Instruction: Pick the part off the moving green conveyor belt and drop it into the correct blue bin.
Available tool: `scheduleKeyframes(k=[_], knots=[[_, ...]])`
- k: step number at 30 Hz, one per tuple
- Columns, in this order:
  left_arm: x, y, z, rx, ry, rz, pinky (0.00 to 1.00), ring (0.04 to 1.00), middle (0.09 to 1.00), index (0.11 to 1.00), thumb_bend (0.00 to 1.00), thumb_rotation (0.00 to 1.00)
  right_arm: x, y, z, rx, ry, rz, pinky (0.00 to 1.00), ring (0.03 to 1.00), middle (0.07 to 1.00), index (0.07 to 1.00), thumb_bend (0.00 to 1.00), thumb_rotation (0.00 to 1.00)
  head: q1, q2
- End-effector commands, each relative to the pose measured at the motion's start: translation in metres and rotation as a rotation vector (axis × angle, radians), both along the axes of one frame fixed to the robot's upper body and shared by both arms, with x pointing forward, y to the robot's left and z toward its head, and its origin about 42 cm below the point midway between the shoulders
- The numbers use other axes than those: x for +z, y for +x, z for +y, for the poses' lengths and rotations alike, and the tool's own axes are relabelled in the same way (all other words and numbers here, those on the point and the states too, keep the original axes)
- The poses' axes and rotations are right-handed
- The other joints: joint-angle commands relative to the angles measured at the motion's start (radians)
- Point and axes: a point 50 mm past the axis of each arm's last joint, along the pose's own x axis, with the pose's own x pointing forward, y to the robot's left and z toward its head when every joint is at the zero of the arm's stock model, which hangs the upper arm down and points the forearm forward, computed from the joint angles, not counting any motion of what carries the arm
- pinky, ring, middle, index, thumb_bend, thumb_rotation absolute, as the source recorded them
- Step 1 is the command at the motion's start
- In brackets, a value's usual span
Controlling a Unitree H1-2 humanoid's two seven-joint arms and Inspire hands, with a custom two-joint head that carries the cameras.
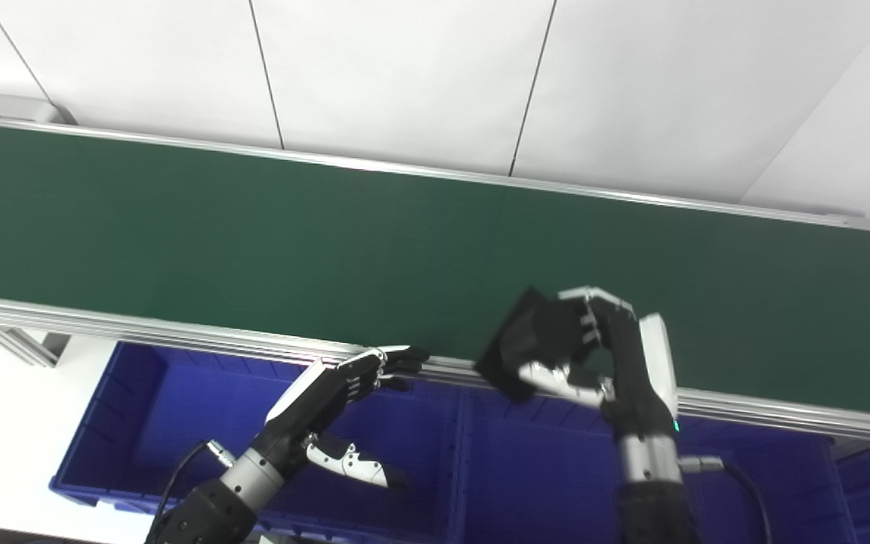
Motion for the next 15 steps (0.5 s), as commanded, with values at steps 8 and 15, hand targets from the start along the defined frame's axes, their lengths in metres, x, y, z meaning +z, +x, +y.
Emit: scheduleKeyframes(k=[8,15], knots=[[0.012,0.008,0.007,-0.002,-0.021,-0.035,0.78,0.845,0.863,0.812,0.88,0.17,-0.013,-0.019,-0.018,0.034,-0.125,0.059,0.30,0.402,0.503,0.501,0.51,0.00,-0.018,0.002],[0.013,0.010,0.009,-0.001,-0.019,-0.032,0.78,0.847,0.862,0.813,0.88,0.17,-0.030,-0.015,-0.019,0.117,-0.271,0.135,0.39,0.438,0.502,0.486,0.51,0.00,-0.024,0.008]])
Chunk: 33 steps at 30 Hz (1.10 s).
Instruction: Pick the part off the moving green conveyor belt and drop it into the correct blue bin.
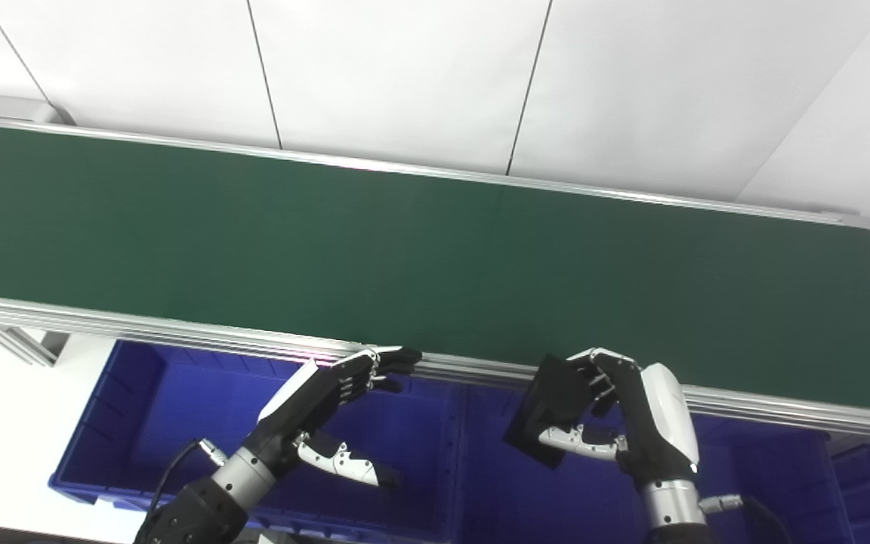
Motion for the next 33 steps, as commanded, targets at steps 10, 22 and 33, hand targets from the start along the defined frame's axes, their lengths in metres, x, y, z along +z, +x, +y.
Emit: scheduleKeyframes(k=[10,22,33], knots=[[0.016,0.008,0.002,0.003,-0.026,-0.054,0.78,0.845,0.861,0.811,0.88,0.16,-0.017,0.003,0.012,0.152,-0.188,0.157,0.82,0.640,0.538,0.447,0.51,0.00,-0.017,0.008],[0.019,0.007,0.005,0.001,-0.031,-0.059,0.78,0.840,0.857,0.812,0.87,0.14,0.000,-0.005,0.018,0.279,-0.295,0.246,0.89,0.751,0.681,0.496,0.51,0.16,-0.028,0.026],[0.019,0.009,0.006,-0.001,-0.030,-0.062,0.76,0.839,0.859,0.809,0.88,0.16,0.025,-0.010,0.022,0.358,-0.362,0.432,1.00,0.861,0.798,0.706,0.75,0.57,-0.044,0.030]])
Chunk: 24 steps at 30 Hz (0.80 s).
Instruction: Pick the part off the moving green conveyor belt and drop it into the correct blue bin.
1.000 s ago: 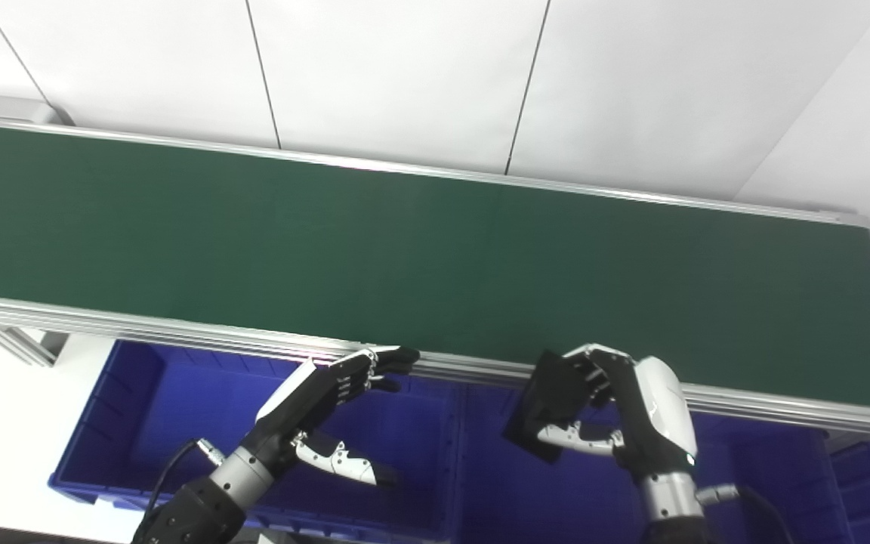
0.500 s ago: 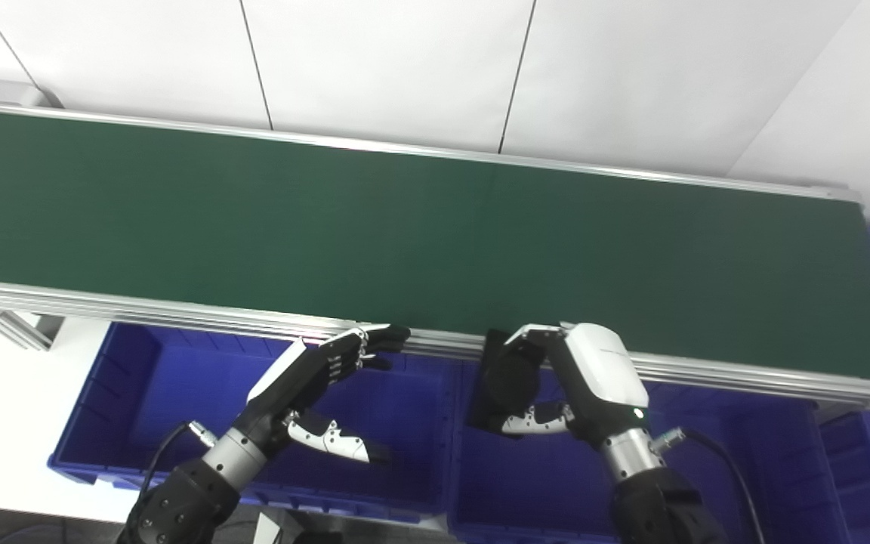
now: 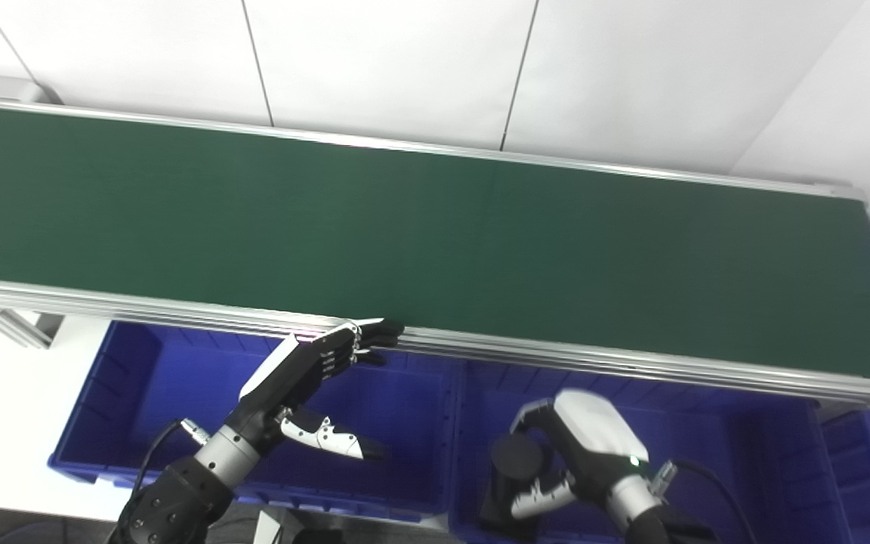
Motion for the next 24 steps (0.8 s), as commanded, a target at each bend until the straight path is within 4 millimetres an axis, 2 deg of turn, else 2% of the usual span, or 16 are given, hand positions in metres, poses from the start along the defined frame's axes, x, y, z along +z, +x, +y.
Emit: scheduleKeyframes(k=[1,5,11,18,23,24], knots=[[0.010,0.005,0.000,-0.007,-0.021,-0.044,0.76,0.838,0.857,0.808,0.88,0.16,0.019,0.012,0.004,0.033,-0.017,-0.012,1.00,0.887,0.829,0.749,0.79,0.63,-0.004,0.000],[0.011,0.006,0.001,-0.011,-0.018,-0.049,0.76,0.839,0.859,0.812,0.87,0.16,0.026,0.015,0.007,0.063,-0.069,0.043,1.00,0.943,0.907,0.847,0.90,0.73,-0.016,0.001],[0.010,0.006,0.001,-0.012,-0.023,-0.044,0.76,0.839,0.858,0.812,0.88,0.17,0.030,0.014,0.004,0.053,-0.084,0.057,1.00,0.998,0.981,0.916,0.99,0.78,-0.025,-0.001],[0.010,0.005,0.004,-0.009,-0.023,-0.044,0.77,0.838,0.858,0.812,0.88,0.18,0.029,0.003,0.006,-0.026,-0.043,-0.089,1.00,1.000,0.997,0.928,0.99,0.74,-0.029,0.001],[0.011,0.004,0.005,-0.010,-0.021,-0.045,0.77,0.840,0.860,0.816,0.87,0.18,0.027,0.000,0.009,-0.065,-0.018,-0.140,1.00,1.000,0.998,0.945,0.95,0.75,-0.028,0.002],[0.011,0.004,0.005,-0.009,-0.022,-0.043,0.77,0.839,0.859,0.815,0.88,0.17,0.027,0.000,0.009,-0.075,-0.001,-0.153,1.00,1.000,0.989,0.937,0.94,0.73,-0.026,0.003]])
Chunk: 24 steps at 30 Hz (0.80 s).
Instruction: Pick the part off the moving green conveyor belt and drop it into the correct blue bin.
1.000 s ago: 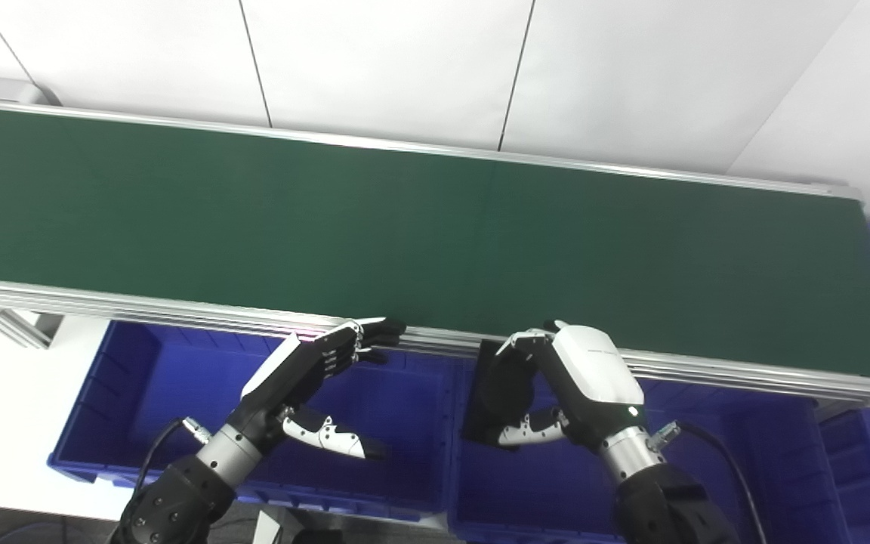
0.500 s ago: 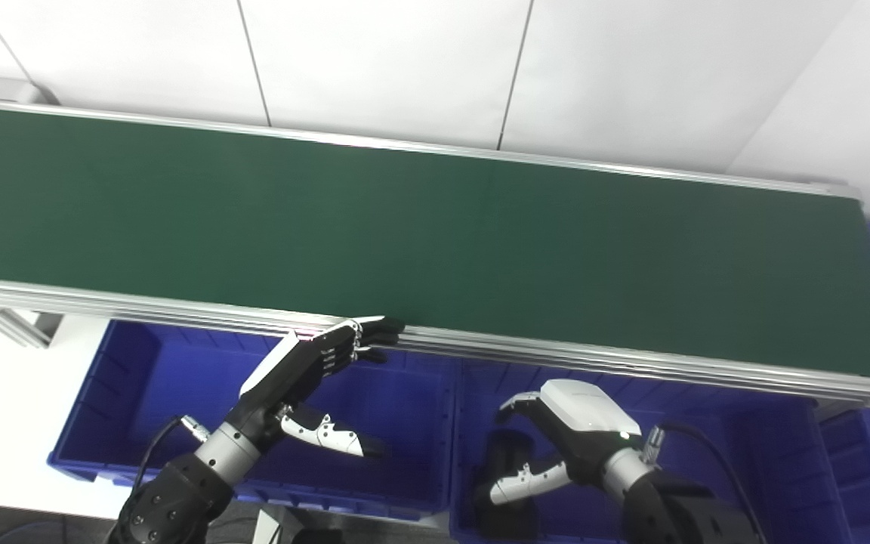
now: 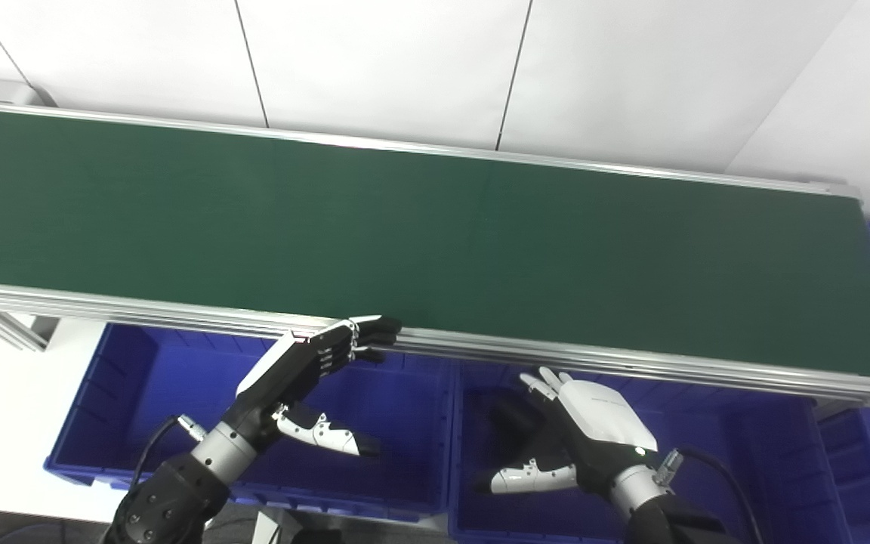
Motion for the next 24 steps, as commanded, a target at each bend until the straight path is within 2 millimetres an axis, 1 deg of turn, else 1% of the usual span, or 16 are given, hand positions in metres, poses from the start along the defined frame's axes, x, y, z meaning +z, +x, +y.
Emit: scheduleKeyframes(k=[1,2,3,4,5,6,7,8,9,10,12,14,16,19,22,24], knots=[[0.011,0.003,0.002,-0.003,-0.018,-0.046,0.77,0.838,0.858,0.814,0.88,0.17,0.008,0.001,0.001,-0.010,0.050,-0.103,1.00,0.999,0.980,0.930,0.94,0.71,0.003,0.001],[0.011,0.003,0.002,-0.002,-0.017,-0.047,0.77,0.837,0.858,0.814,0.88,0.17,0.008,0.000,0.001,-0.027,0.097,-0.133,0.98,0.981,0.961,0.915,0.93,0.65,0.003,0.001],[0.011,0.003,0.002,-0.001,-0.016,-0.048,0.77,0.837,0.858,0.814,0.88,0.17,0.007,-0.001,0.001,-0.046,0.156,-0.158,0.97,0.975,0.957,0.912,0.92,0.64,0.008,0.000],[0.011,0.003,0.002,-0.001,-0.016,-0.048,0.77,0.837,0.857,0.813,0.88,0.18,0.007,-0.003,0.001,-0.072,0.237,-0.176,0.94,0.957,0.947,0.905,0.91,0.59,0.008,0.000],[0.011,0.003,0.002,-0.002,-0.015,-0.051,0.77,0.837,0.858,0.814,0.88,0.17,0.005,-0.004,0.001,-0.103,0.317,-0.189,0.86,0.935,0.939,0.901,0.88,0.53,0.008,0.000],[0.011,0.003,0.001,-0.002,-0.016,-0.052,0.77,0.837,0.859,0.815,0.88,0.17,0.003,-0.006,0.001,-0.130,0.395,-0.205,0.78,0.915,0.934,0.897,0.87,0.49,0.008,0.000],[0.011,0.003,0.001,0.000,-0.017,-0.051,0.77,0.837,0.859,0.815,0.88,0.17,0.001,-0.008,0.002,-0.153,0.464,-0.225,0.70,0.871,0.927,0.895,0.86,0.46,0.019,0.003],[0.012,0.003,0.001,0.001,-0.018,-0.050,0.77,0.837,0.859,0.815,0.88,0.16,-0.001,-0.009,0.002,-0.177,0.525,-0.241,0.60,0.792,0.920,0.896,0.85,0.44,0.019,0.003],[0.011,0.002,0.001,0.008,-0.024,-0.045,0.77,0.838,0.859,0.816,0.88,0.16,-0.004,-0.011,0.002,-0.198,0.588,-0.265,0.55,0.747,0.920,0.898,0.85,0.43,0.019,0.003],[0.011,0.002,0.001,0.014,-0.029,-0.043,0.77,0.838,0.857,0.814,0.88,0.15,-0.007,-0.013,0.003,-0.215,0.647,-0.290,0.55,0.749,0.914,0.895,0.85,0.41,0.019,0.003],[0.010,0.002,0.001,0.025,-0.037,-0.038,0.77,0.837,0.858,0.814,0.88,0.16,-0.012,-0.017,0.004,-0.249,0.742,-0.323,0.62,0.793,0.895,0.893,0.86,0.37,0.025,0.001],[0.009,0.001,0.002,0.033,-0.041,-0.036,0.78,0.842,0.861,0.815,0.88,0.16,-0.015,-0.020,0.006,-0.266,0.781,-0.341,0.71,0.824,0.892,0.910,0.85,0.39,0.033,-0.003],[0.007,0.000,0.002,0.043,-0.046,-0.035,0.79,0.844,0.863,0.818,0.88,0.16,-0.019,-0.024,0.009,-0.287,0.831,-0.355,0.73,0.829,0.889,0.920,0.84,0.41,0.043,-0.008],[0.005,0.000,0.002,0.057,-0.050,-0.037,0.79,0.846,0.866,0.826,0.87,0.17,-0.024,-0.027,0.010,-0.311,0.895,-0.364,0.74,0.827,0.884,0.932,0.84,0.43,0.059,-0.018],[0.003,0.000,0.001,0.071,-0.046,-0.043,0.78,0.845,0.865,0.837,0.87,0.19,-0.028,-0.029,0.009,-0.341,0.965,-0.360,0.76,0.832,0.879,0.929,0.86,0.41,0.068,-0.031],[0.002,-0.001,0.001,0.079,-0.047,-0.041,0.78,0.848,0.867,0.842,0.87,0.20,-0.031,-0.030,0.008,-0.351,0.983,-0.361,0.76,0.829,0.876,0.928,0.87,0.41,0.075,-0.040]])
